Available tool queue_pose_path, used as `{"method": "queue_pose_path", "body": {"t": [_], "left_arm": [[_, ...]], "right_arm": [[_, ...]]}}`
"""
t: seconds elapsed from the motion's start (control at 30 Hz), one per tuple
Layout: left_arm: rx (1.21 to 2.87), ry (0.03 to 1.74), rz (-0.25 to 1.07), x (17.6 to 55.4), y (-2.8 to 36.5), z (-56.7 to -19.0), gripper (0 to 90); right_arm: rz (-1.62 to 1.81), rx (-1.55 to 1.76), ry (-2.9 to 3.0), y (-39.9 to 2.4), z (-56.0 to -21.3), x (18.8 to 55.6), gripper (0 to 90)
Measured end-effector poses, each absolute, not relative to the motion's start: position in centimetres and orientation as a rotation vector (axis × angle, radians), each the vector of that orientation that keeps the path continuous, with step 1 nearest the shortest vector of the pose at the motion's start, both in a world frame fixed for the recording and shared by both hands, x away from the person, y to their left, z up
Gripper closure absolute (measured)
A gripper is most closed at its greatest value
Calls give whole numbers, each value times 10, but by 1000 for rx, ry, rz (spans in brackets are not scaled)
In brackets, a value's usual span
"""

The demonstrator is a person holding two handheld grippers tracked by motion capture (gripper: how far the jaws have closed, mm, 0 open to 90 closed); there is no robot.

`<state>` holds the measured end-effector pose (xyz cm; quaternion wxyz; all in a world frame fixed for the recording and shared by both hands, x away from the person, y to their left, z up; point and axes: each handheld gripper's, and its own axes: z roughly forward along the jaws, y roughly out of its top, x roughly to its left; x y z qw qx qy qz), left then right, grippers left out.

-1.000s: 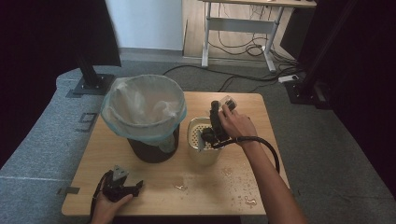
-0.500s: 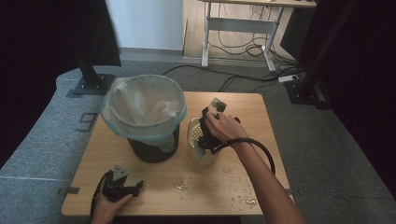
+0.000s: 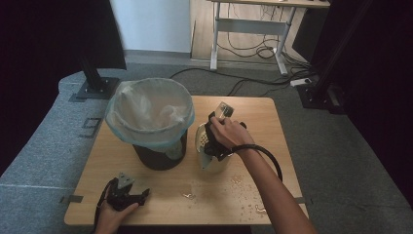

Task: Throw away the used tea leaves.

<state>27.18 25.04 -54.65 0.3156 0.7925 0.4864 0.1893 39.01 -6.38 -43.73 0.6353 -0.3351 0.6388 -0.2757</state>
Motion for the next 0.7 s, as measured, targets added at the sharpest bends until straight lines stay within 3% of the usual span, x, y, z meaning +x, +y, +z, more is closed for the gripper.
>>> {"method": "queue_pose_path", "body": {"t": [0.7], "left_arm": [[2090,1275,497,272,250,-547,139]], "right_arm": [[-669,-764,1454,-59,-429,387,424]]}}
